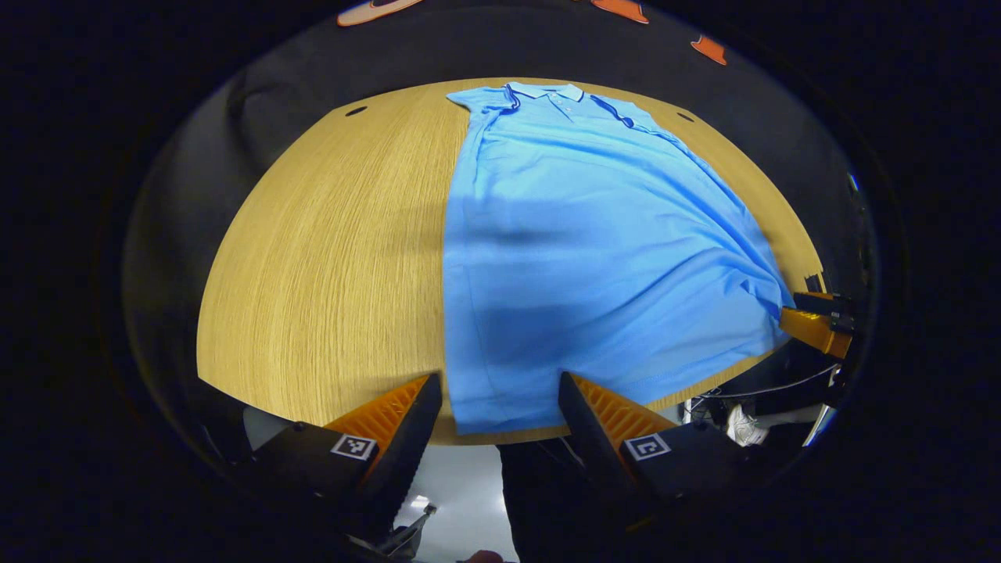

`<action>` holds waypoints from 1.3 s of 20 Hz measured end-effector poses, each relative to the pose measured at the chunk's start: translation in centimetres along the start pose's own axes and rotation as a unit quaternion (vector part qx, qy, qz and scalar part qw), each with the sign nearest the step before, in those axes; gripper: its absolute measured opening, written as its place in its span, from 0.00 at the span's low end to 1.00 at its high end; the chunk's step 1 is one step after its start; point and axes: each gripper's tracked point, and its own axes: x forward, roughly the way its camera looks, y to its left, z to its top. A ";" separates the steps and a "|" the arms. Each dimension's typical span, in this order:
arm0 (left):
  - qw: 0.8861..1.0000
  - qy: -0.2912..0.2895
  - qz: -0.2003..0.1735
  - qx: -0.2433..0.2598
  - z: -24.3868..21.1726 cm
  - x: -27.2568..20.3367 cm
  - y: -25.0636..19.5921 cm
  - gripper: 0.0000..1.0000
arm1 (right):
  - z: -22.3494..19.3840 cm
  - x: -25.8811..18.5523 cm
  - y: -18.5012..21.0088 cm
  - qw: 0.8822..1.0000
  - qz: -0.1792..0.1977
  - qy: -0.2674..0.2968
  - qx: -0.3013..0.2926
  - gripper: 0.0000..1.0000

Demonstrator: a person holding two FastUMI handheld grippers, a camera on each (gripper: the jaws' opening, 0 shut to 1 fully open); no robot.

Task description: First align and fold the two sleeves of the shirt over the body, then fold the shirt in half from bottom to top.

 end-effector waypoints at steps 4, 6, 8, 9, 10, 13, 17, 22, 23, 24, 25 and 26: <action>1.000 0.000 0.005 -0.015 0.1 -0.5 -0.3 0.99 | -0.3 0.3 -0.4 0.999 -0.031 0.008 -0.025 0.71; 1.000 -0.001 0.008 -0.027 0.2 -0.2 -0.9 0.74 | 0.1 0.6 -0.4 0.999 -0.039 0.013 -0.010 0.40; 0.999 0.003 0.006 -0.031 0.5 0.0 -2.0 0.43 | 0.4 0.9 -0.1 0.998 -0.048 0.018 0.021 0.15; 0.999 0.010 0.013 -0.036 0.5 0.1 -2.1 0.29 | 0.7 1.1 0.2 0.998 -0.044 0.020 0.029 0.12; 0.999 0.006 0.012 -0.039 0.8 0.1 -2.3 0.16 | 1.3 1.2 0.9 0.998 -0.029 0.019 0.044 0.07; 0.999 -0.001 0.012 -0.045 1.9 0.0 -2.0 0.07 | 2.2 1.3 3.0 0.995 0.031 0.027 0.096 0.01; 0.997 -0.040 0.002 -0.062 5.7 -1.8 -1.8 0.07 | 6.0 0.1 3.4 0.995 0.057 -0.016 0.087 0.01; 0.993 -0.087 -0.009 -0.085 11.5 -4.4 -0.8 0.07 | 10.8 -1.3 3.5 0.991 0.086 -0.054 0.091 0.00; 0.992 -0.092 -0.012 -0.084 12.6 -4.6 -0.7 0.07 | 11.9 -1.6 3.6 0.990 0.089 -0.064 0.093 0.01; 0.992 -0.099 -0.016 -0.079 13.7 -4.8 -0.6 0.07 | 13.1 -1.8 3.7 0.988 0.092 -0.076 0.096 0.01; 0.991 -0.108 -0.019 -0.071 14.9 -5.1 -0.8 0.07 | 14.3 -1.9 3.6 0.987 0.093 -0.087 0.098 0.01; 0.991 -0.115 -0.023 -0.062 16.1 -5.3 -1.1 0.07 | 15.3 -1.9 3.5 0.986 0.091 -0.094 0.100 0.01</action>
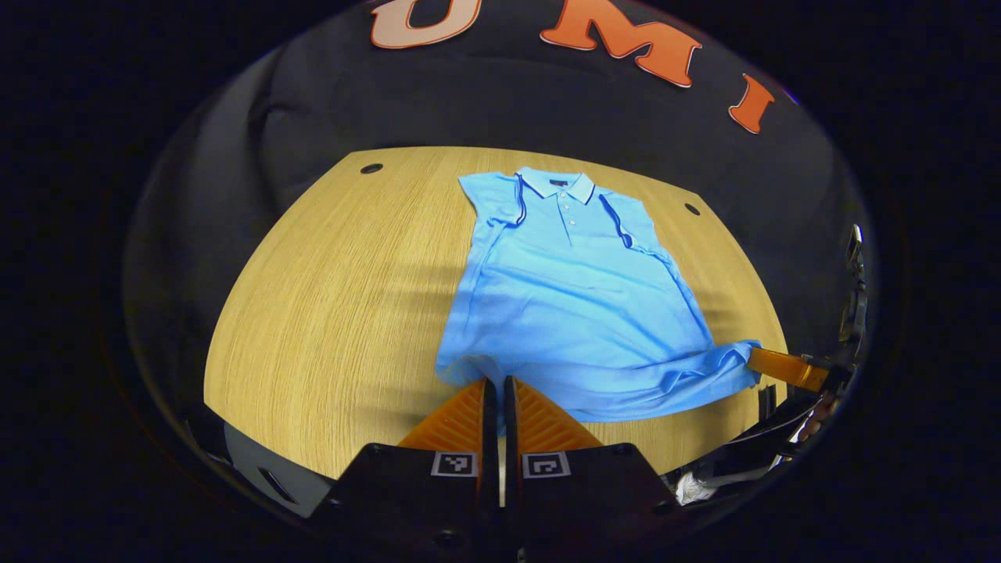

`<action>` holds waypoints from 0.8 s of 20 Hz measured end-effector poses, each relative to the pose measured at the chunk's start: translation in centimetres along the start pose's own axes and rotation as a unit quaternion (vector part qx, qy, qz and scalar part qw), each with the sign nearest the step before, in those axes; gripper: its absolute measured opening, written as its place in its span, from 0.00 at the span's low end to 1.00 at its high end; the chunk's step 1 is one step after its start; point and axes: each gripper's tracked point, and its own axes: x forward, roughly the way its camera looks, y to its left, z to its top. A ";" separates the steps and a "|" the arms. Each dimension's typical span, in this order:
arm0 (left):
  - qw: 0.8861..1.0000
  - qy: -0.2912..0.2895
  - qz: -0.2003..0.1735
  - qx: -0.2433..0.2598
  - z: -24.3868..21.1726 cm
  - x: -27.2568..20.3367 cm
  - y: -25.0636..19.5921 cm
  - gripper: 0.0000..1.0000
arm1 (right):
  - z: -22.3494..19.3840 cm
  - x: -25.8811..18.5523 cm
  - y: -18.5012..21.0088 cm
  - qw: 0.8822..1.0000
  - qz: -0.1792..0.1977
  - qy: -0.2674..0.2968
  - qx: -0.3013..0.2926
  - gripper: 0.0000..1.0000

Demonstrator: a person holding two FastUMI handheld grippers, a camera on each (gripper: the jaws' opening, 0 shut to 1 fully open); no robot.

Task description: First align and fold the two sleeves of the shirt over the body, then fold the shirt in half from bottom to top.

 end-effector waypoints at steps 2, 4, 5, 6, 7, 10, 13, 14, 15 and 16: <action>1.000 -0.011 -0.009 0.015 2.1 0.0 -0.3 0.07 | 2.0 0.3 0.6 1.000 0.002 -0.010 0.015 0.01; 0.999 -0.023 -0.018 0.020 4.5 0.5 -0.3 0.07 | 4.2 0.6 1.3 0.999 0.008 -0.023 0.023 0.01; 0.999 -0.026 -0.021 0.018 5.7 0.9 -0.2 0.07 | 5.3 0.9 1.2 0.999 0.004 -0.028 0.022 0.01; 0.999 -0.030 -0.026 0.016 6.8 1.3 -0.1 0.07 | 6.4 1.3 1.3 0.999 0.002 -0.034 0.024 0.01; 0.999 -0.034 -0.028 0.016 7.9 1.9 0.1 0.07 | 7.3 1.7 1.6 0.999 0.004 -0.038 0.028 0.01; 0.999 -0.038 -0.030 0.017 10.9 3.6 1.0 0.07 | 9.9 3.5 2.1 0.998 0.005 -0.043 0.044 0.01; 0.998 -0.041 -0.038 0.016 13.8 5.9 1.4 0.07 | 12.5 5.9 2.0 0.998 -0.003 -0.047 0.043 0.01; 0.998 -0.043 -0.041 0.016 15.0 6.8 1.5 0.07 | 13.8 6.8 2.0 0.998 -0.006 -0.050 0.044 0.01; 0.998 -0.044 -0.044 0.015 16.2 7.7 1.6 0.07 | 14.7 7.5 1.7 0.998 -0.010 -0.053 0.046 0.01; 0.998 -0.045 -0.046 0.014 17.4 8.7 1.8 0.07 | 15.8 8.3 1.5 0.997 -0.013 -0.054 0.050 0.01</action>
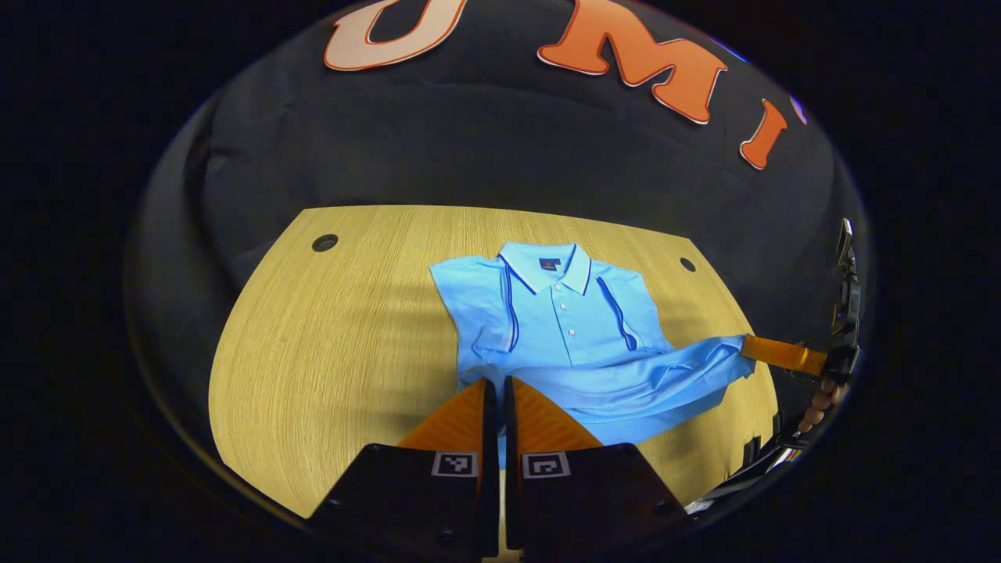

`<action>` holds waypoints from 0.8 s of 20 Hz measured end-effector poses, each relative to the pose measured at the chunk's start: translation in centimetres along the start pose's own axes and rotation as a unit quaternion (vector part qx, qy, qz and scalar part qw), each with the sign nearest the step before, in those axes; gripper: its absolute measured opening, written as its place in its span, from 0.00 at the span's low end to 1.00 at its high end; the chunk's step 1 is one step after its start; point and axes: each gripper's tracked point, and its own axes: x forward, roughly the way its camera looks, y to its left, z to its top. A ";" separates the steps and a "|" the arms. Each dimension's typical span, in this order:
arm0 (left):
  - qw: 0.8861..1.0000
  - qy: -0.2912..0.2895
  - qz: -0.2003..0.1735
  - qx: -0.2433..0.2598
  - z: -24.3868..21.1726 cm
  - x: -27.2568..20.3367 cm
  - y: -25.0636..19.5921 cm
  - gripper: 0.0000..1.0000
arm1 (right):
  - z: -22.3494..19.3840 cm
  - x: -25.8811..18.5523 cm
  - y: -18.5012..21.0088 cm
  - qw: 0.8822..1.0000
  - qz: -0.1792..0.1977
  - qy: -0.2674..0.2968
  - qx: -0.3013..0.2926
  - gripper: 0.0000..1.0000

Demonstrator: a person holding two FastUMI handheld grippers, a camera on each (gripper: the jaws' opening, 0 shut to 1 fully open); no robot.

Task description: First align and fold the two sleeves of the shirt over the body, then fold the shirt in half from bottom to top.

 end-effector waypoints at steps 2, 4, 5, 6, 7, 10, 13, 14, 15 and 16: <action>1.000 -0.001 -0.005 -0.003 2.1 1.9 0.5 0.07 | 1.9 2.0 -0.3 1.000 -0.007 -0.004 0.010 0.01; 1.000 -0.003 -0.010 -0.006 4.3 4.2 1.1 0.07 | 3.7 4.4 -1.0 1.000 -0.018 -0.009 0.015 0.01; 1.000 -0.004 -0.013 -0.008 5.5 5.3 1.4 0.07 | 4.6 5.4 -1.1 1.000 -0.022 -0.012 0.017 0.01; 1.000 -0.006 -0.016 -0.010 6.3 6.4 1.6 0.07 | 5.8 6.3 -1.3 0.999 -0.024 -0.018 0.020 0.01; 1.000 -0.007 -0.018 -0.011 7.3 7.6 1.7 0.07 | 6.6 7.2 -1.4 0.999 -0.026 -0.021 0.021 0.01; 1.000 -0.004 -0.021 -0.014 9.2 11.0 2.3 0.07 | 9.0 10.0 -2.4 0.999 -0.037 -0.030 0.025 0.01; 1.000 0.012 -0.021 -0.014 9.4 14.2 2.6 0.07 | 9.2 12.4 -3.3 0.998 -0.049 -0.022 0.024 0.01; 1.000 0.017 -0.021 -0.012 9.3 15.0 2.7 0.07 | 9.0 12.8 -3.7 0.998 -0.056 -0.021 0.022 0.01; 1.000 0.017 -0.022 -0.009 9.3 15.6 2.6 0.07 | 8.5 13.3 -4.0 0.998 -0.062 -0.015 0.014 0.01; 1.000 0.015 -0.025 -0.005 9.7 16.2 2.5 0.07 | 8.1 13.6 -3.9 0.998 -0.061 -0.011 0.008 0.01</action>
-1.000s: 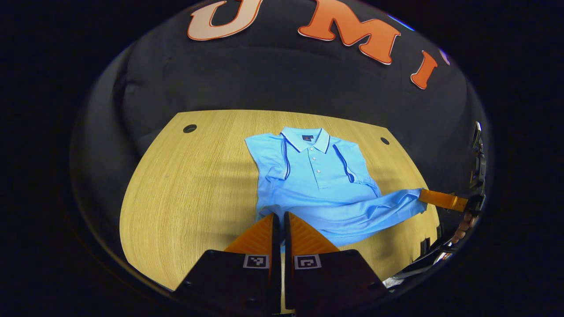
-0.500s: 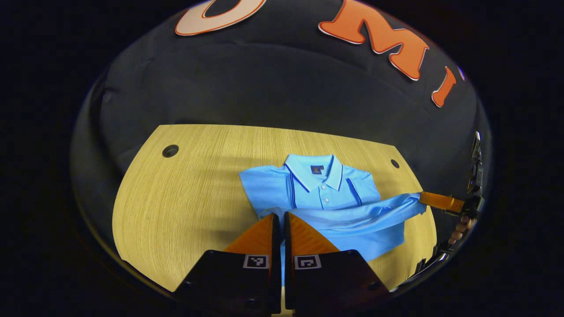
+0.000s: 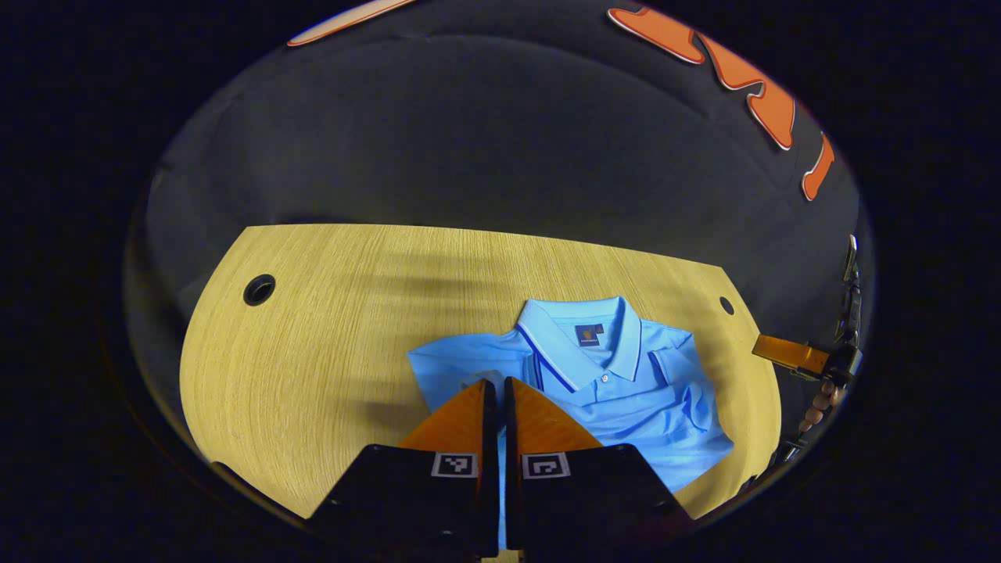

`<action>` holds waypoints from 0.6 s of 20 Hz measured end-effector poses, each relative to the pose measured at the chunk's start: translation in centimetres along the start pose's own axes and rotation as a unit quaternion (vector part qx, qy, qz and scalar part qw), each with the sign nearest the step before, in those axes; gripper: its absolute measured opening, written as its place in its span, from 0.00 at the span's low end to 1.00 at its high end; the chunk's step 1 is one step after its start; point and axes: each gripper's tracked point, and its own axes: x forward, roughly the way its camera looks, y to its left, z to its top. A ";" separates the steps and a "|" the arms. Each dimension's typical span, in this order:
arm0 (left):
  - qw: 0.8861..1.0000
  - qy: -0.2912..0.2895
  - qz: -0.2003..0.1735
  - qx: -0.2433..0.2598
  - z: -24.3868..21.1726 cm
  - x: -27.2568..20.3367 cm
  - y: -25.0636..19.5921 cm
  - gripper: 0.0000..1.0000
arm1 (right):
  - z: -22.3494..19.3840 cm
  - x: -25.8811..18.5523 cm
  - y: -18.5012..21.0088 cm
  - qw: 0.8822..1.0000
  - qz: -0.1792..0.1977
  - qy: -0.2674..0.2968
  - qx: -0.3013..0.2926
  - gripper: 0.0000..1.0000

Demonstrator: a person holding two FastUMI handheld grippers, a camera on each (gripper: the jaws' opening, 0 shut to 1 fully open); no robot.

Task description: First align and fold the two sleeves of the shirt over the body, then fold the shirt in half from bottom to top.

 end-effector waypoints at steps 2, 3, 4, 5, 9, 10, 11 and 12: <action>1.000 -0.001 0.002 0.015 0.7 0.9 0.0 0.07 | -1.6 0.2 0.4 1.000 0.002 0.026 -0.005 0.01; 1.000 -0.001 -0.002 0.016 0.9 1.1 -0.3 0.07 | -2.8 0.2 0.4 0.999 -0.001 0.038 -0.012 0.01; 1.000 0.002 -0.006 0.015 0.8 1.1 -0.7 0.07 | -4.2 0.0 0.3 0.998 -0.002 0.055 -0.023 0.01; 1.000 0.006 -0.009 0.011 0.5 1.0 -1.0 0.07 | -6.0 -0.1 0.5 0.996 0.000 0.078 -0.034 0.01; 1.000 0.008 -0.008 0.007 0.3 1.1 -0.8 0.07 | -10.3 -0.5 0.3 0.989 -0.004 0.128 -0.072 0.27; 1.000 0.008 -0.007 0.006 0.3 1.0 -0.6 0.07 | -10.7 -0.3 0.3 0.988 -0.007 0.130 -0.078 0.36; 1.000 0.009 -0.007 0.004 0.3 0.9 -0.5 0.07 | -11.1 -0.4 0.8 0.988 -0.002 0.133 -0.078 0.43; 1.000 0.010 -0.005 0.001 0.1 0.9 -0.2 0.07 | -11.3 -0.2 1.1 0.988 0.000 0.135 -0.078 0.55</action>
